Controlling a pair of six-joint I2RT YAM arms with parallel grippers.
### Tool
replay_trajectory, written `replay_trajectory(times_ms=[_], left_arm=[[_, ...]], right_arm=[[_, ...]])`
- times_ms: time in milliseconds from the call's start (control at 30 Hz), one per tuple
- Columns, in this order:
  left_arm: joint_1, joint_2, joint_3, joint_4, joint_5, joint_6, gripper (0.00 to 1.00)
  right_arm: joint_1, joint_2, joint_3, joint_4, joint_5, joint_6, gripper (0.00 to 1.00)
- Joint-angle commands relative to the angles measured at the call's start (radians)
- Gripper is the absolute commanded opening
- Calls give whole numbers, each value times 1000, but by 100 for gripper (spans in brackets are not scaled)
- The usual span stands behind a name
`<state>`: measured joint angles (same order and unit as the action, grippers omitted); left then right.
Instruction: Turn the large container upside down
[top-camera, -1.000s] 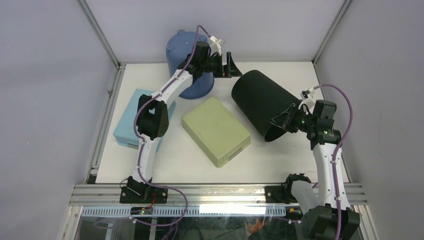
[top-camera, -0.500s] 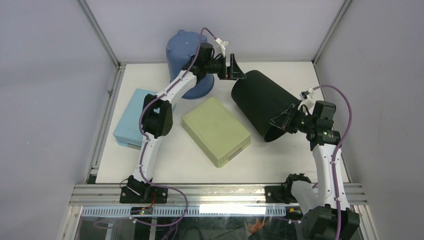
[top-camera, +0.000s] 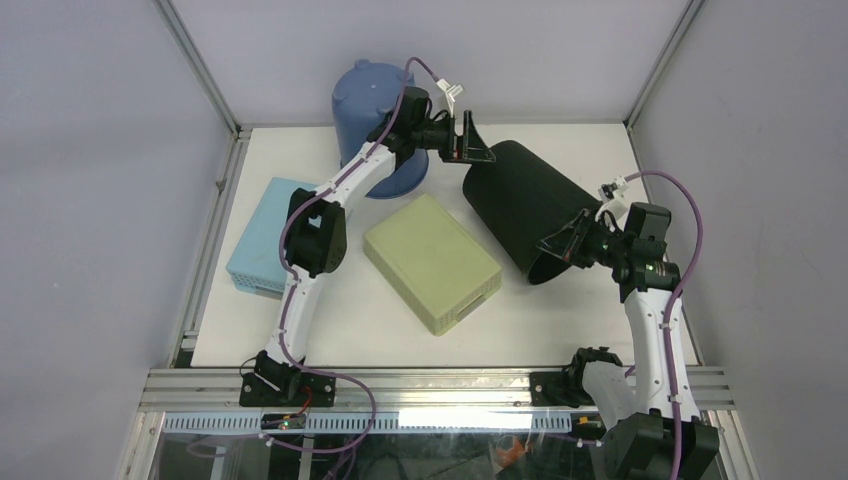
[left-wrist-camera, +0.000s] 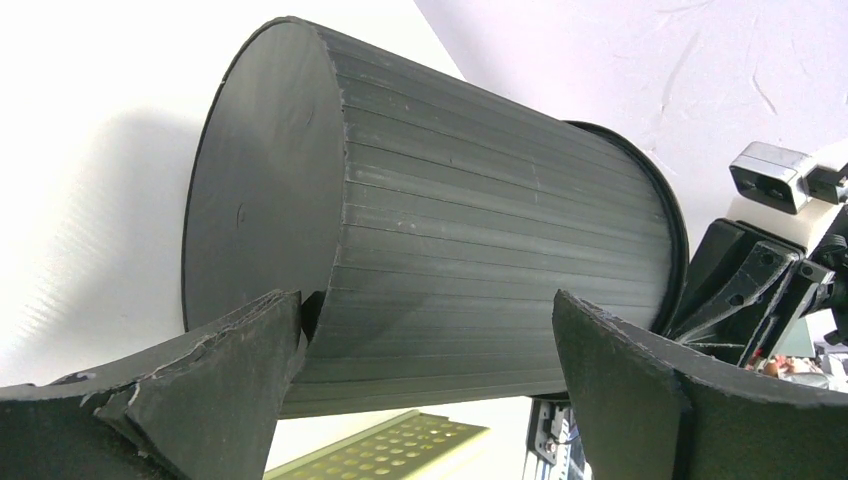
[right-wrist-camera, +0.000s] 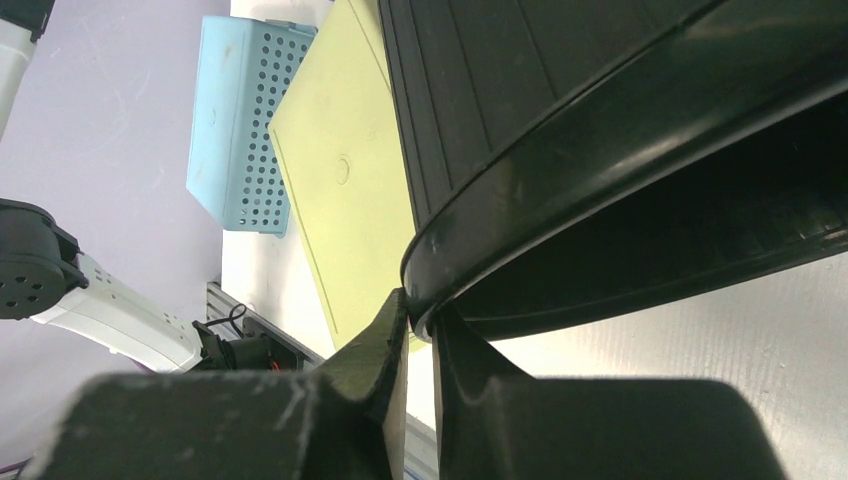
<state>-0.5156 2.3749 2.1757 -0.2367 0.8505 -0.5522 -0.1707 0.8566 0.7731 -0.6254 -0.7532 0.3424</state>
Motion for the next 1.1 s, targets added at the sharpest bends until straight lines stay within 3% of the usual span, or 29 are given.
replay_trajectory(times_ms=[0, 100, 467, 667, 867, 1067], left_arm=[[-23, -136, -45, 29, 81, -25, 99], [-24, -198, -80, 35, 85, -28, 99], [-46, -281, -77, 142, 155, -157, 99], [-58, -300, -65, 178, 171, -176, 99], [-66, -299, -57, 202, 182, -200, 99], [-87, -283, -45, 233, 194, -229, 99]], right_arm=[[-2, 9, -18, 8, 0, 31, 4], [-2, 16, -22, 14, -10, 44, 9], [-2, -19, -107, 185, -27, 218, 12], [-2, -52, -169, 286, -15, 315, 23], [-2, -66, -241, 363, -9, 366, 43], [-1, -57, -340, 495, -9, 432, 49]])
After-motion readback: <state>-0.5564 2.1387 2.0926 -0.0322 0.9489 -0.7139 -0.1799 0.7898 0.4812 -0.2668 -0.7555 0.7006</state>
